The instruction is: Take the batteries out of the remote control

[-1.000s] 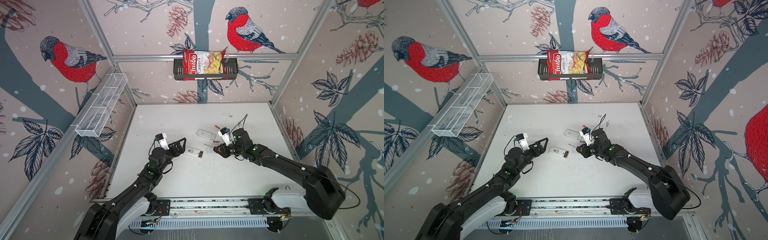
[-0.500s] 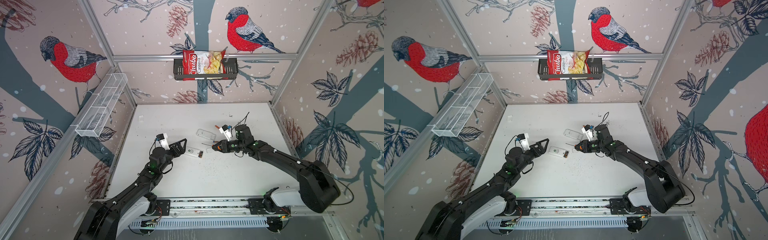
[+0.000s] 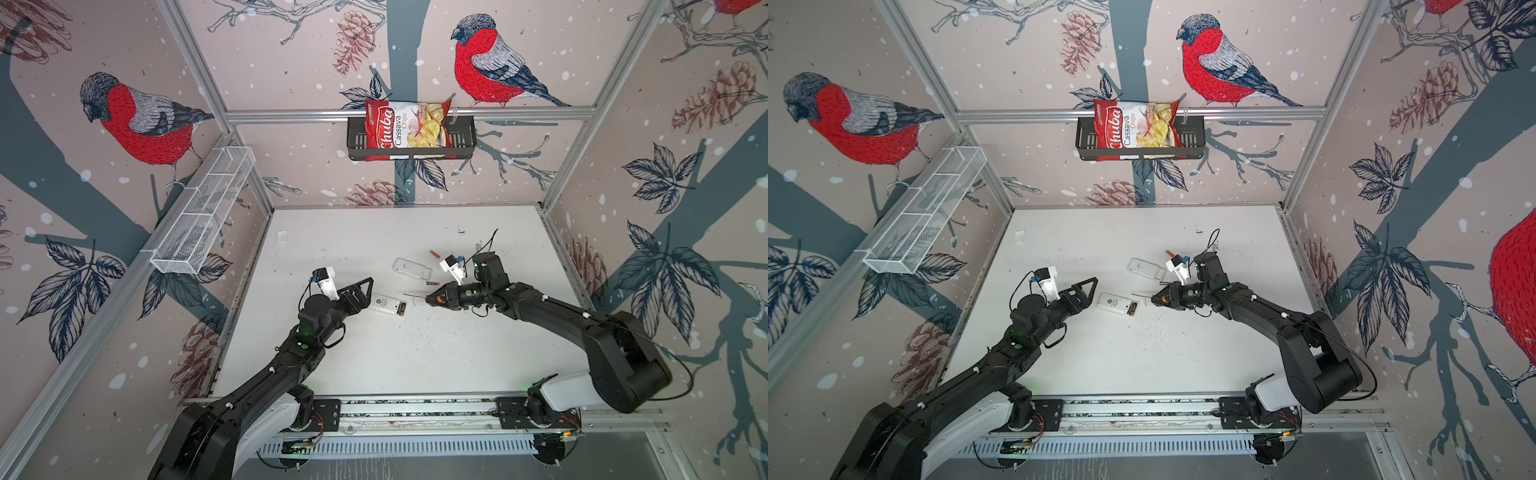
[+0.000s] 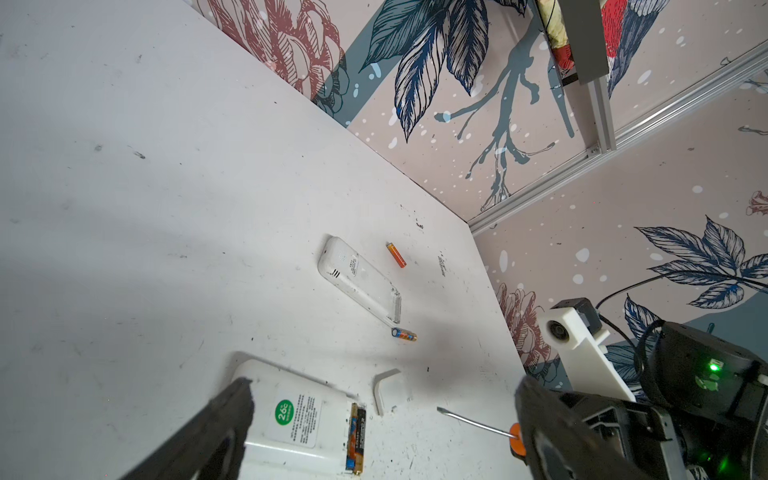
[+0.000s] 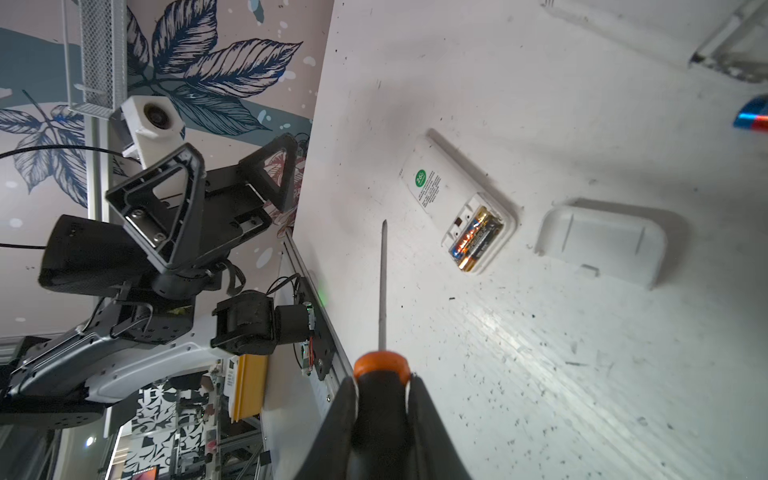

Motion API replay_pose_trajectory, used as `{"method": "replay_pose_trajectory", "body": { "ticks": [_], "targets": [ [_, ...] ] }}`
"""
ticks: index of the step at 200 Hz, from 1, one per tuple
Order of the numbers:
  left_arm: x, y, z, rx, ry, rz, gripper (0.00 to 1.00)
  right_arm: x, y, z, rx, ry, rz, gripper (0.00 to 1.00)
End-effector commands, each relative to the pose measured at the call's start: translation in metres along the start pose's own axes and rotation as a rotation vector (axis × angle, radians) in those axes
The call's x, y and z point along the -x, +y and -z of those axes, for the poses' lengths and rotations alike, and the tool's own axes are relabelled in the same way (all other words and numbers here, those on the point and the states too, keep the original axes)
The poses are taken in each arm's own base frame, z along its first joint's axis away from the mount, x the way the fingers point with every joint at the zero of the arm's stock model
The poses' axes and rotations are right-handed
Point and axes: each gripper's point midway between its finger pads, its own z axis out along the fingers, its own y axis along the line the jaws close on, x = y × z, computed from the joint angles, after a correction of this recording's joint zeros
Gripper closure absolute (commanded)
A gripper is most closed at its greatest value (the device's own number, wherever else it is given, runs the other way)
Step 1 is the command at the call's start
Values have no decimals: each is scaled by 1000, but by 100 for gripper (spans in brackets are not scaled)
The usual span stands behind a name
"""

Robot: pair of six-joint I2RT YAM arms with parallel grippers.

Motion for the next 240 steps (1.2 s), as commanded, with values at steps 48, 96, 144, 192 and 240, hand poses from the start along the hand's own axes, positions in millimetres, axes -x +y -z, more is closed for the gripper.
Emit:
{"method": "replay_pose_trajectory", "body": {
  "ticks": [48, 96, 144, 192, 240],
  "targets": [
    [0, 8, -3, 46, 12, -128, 3, -9, -11, 1, -26, 24, -13, 100],
    [-24, 22, -19, 116, 133, -212, 6, -13, -29, -4, -70, 32, -64, 100],
    [-51, 32, -40, 156, 226, -255, 19, -10, -45, -12, -164, 54, -59, 100],
    [-61, 39, -49, 177, 276, -278, 33, -16, -49, -21, -196, 100, -33, 100],
    [-69, 44, -53, 190, 305, -284, 34, -20, -54, -29, -221, 131, -12, 100]
  ]
}}
